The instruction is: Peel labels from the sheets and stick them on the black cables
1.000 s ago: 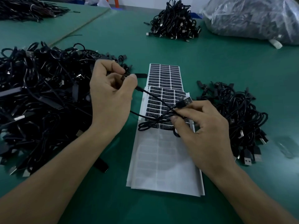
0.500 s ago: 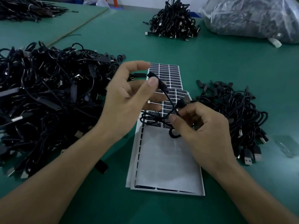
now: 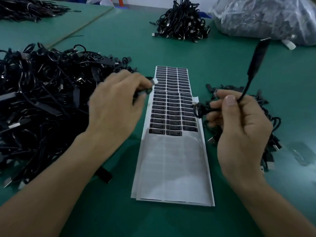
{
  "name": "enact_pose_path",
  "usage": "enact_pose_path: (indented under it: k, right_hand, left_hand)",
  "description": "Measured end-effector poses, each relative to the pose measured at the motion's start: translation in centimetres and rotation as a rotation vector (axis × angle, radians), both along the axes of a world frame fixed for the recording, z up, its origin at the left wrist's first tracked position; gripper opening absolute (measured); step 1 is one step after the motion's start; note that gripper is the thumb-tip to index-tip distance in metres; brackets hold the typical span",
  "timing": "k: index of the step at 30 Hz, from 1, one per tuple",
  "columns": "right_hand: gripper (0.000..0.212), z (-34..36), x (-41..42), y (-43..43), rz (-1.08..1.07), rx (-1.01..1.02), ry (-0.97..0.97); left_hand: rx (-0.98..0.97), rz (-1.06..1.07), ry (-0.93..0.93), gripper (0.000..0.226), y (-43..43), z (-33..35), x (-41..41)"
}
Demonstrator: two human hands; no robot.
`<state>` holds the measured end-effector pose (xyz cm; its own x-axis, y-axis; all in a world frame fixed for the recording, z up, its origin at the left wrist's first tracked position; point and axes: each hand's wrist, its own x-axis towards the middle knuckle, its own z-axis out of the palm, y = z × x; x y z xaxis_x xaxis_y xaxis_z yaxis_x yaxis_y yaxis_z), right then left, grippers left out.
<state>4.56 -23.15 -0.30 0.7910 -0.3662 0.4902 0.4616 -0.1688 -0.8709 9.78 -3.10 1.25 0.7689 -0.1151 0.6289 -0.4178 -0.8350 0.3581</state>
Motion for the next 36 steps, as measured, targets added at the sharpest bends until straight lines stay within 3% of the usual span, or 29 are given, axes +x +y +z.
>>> enact_pose_path:
  k: [4,7,11,14,16,19,25,32,36]
  right_hand:
    - [0.021,0.0,0.0,0.2,0.161,0.100,0.026]
    - [0.023,-0.2,0.1,0.4,0.291,0.132,0.110]
    - [0.021,-0.4,0.2,0.8,0.395,0.200,0.153]
    - [0.017,-0.5,0.2,1.0,0.461,0.225,0.151]
    - [0.022,-0.6,0.2,1.1,0.484,0.214,0.158]
    - [0.025,-0.7,0.3,1.0,0.459,0.193,0.139]
    - [0.014,0.2,0.4,0.0,0.353,0.246,0.075]
    - [0.007,0.2,0.1,0.1,0.238,0.103,0.086]
    - [0.009,-0.1,0.0,0.5,0.238,-0.080,0.077]
  left_hand:
    - [0.238,0.210,0.136,0.021,0.4,0.0,0.1]
    - [0.351,0.218,0.188,0.040,-0.1,-0.3,-0.3]
    - [0.260,-0.082,0.038,0.050,-1.6,0.7,-1.5]
    - [0.199,-0.381,0.111,0.053,-3.0,0.8,-2.6]
    - [0.186,-0.430,0.198,0.054,-3.4,0.6,-3.0]
    - [0.140,-0.378,0.238,0.047,-3.2,0.6,-2.6]
    - [0.190,-0.202,0.060,0.025,-1.8,1.0,-1.6]
    - [0.333,0.004,0.137,0.049,-1.2,1.1,-1.3]
    - [0.398,-0.123,0.184,0.066,-1.9,1.2,-1.9]
